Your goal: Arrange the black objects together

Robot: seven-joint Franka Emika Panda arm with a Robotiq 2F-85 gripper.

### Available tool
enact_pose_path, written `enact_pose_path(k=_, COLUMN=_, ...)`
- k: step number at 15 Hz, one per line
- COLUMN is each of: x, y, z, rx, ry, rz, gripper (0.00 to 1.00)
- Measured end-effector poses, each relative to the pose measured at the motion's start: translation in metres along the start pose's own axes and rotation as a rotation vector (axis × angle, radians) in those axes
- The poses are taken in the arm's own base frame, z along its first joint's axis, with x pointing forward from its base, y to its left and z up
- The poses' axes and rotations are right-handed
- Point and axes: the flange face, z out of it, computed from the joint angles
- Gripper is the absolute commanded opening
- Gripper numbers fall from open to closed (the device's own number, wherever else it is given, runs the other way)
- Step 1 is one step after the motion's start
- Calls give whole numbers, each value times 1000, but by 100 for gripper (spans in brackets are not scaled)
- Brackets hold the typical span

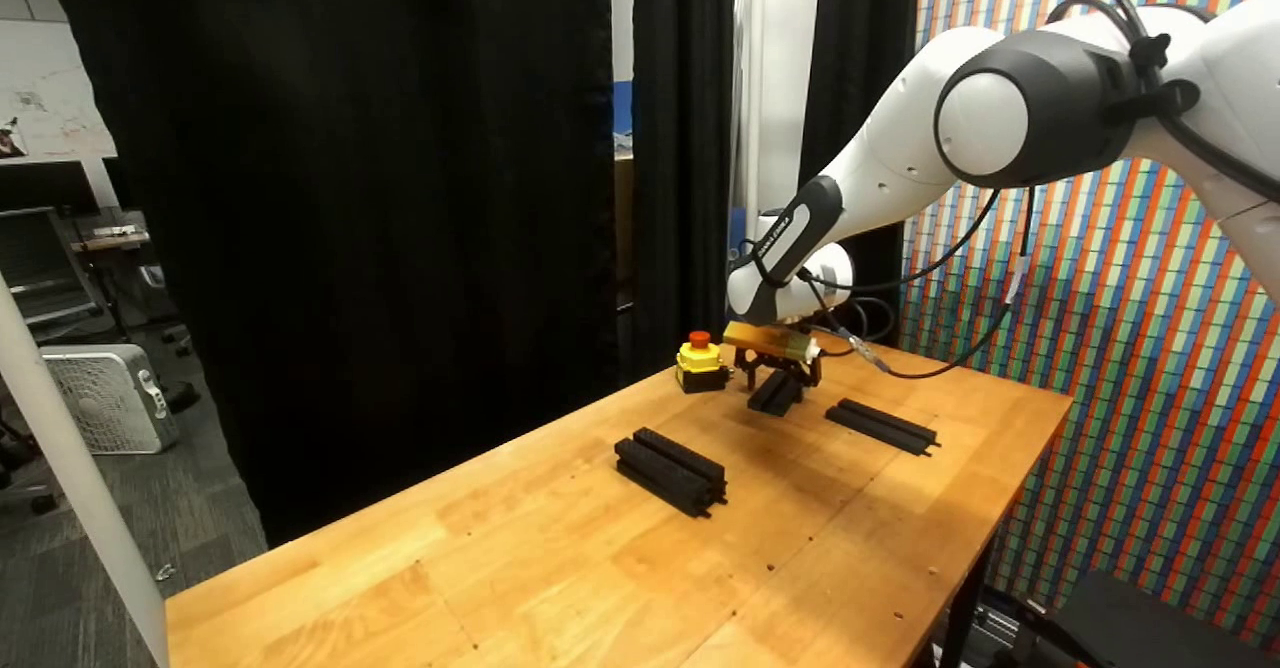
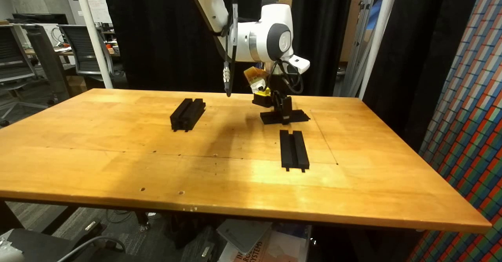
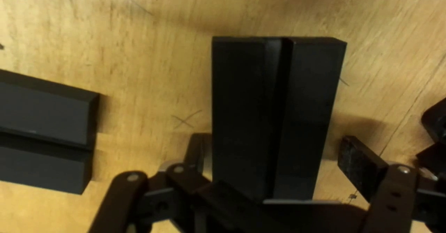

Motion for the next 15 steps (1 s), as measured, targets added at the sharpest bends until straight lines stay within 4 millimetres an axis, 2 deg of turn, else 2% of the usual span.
enact_pose_path(k=1, x=1, y=0, z=0, rx=-3, ry=0, rz=-1, gripper=74)
enact_pose_path(k=2, x=2, y=0, z=1, rx=-7, ry=0, rz=-1, gripper=68)
enact_pose_path(k=5, x=6, y=-2, z=-4, rx=-17, ry=6, rz=-11, gripper=45)
enact_pose_path(k=11, x=5, y=-4, z=-7, rx=-47, ry=26, rz=-55, gripper=45)
enact_pose_path(k=15, x=-13, y=2, z=-23, rx=-85, ry=62, rz=-141, gripper=45)
